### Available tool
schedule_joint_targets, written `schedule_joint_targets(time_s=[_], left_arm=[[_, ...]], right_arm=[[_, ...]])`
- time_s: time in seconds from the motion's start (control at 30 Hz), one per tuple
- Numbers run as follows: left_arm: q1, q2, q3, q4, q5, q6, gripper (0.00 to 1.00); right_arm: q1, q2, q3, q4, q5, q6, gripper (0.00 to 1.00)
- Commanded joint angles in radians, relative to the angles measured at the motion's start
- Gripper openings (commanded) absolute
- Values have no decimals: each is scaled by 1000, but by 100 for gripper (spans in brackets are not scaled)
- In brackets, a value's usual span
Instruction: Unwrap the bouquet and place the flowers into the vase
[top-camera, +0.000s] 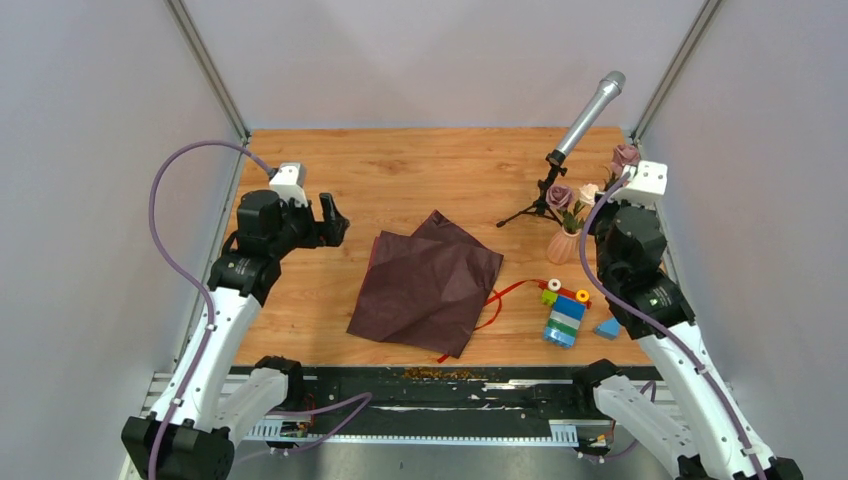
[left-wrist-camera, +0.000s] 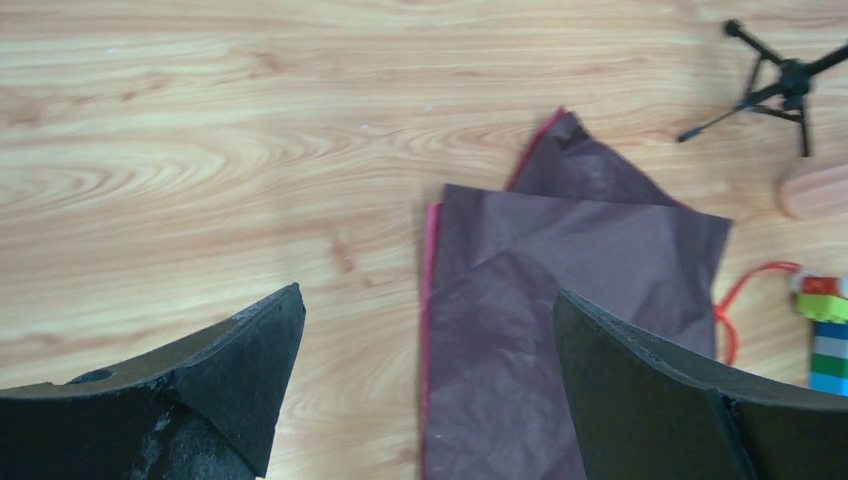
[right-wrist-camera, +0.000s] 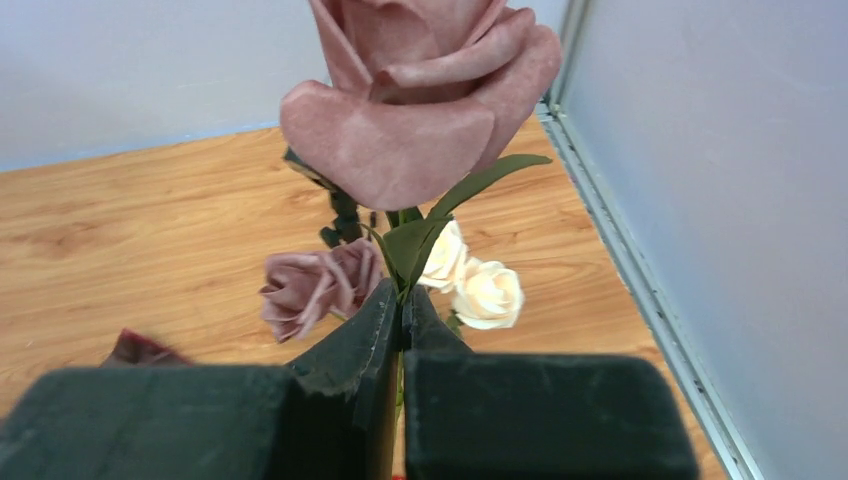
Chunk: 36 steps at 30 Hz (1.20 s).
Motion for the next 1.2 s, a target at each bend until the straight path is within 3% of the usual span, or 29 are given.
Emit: schedule_joint_targets(time_s=[0.0,0.23,0.4,1.17], left_arm=[[18,-10,45,-50,-123,107,100],[26,-17,0,19,-220,145,100],[27,-24,-12,14,-257,169,100],[27,-34,-26,27,-263,179,100]], right_arm=[[-53,-35,-63,103,7,-51,0],[-61,-25,-192,402,-16,-132,0],[-90,8,-248,515,-42,-145,0],[-158,89,-380,719,-97,-95,0]])
